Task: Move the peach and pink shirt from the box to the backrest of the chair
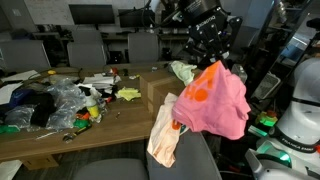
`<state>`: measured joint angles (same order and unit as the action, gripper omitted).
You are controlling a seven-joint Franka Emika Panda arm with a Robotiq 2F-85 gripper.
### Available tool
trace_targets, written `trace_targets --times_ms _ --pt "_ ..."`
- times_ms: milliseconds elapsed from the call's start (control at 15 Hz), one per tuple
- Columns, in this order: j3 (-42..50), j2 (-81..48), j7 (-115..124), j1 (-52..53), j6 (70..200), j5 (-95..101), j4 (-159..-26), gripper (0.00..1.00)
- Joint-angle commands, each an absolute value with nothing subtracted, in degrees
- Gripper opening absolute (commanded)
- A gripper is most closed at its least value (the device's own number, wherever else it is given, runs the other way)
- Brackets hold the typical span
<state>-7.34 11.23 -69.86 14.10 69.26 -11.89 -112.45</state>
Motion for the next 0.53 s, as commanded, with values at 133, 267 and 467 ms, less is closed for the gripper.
trace_targets --times_ms 133,267,467 --pt "-11.1 11.5 -67.2 15.1 71.3 -11.8 -113.9 0.01" --pt "-12.0 11.3 -66.5 15.3 72.4 -11.7 -114.3 0.01" --pt "-12.6 10.6 -65.2 15.3 74.1 -11.9 -114.1 0.01"
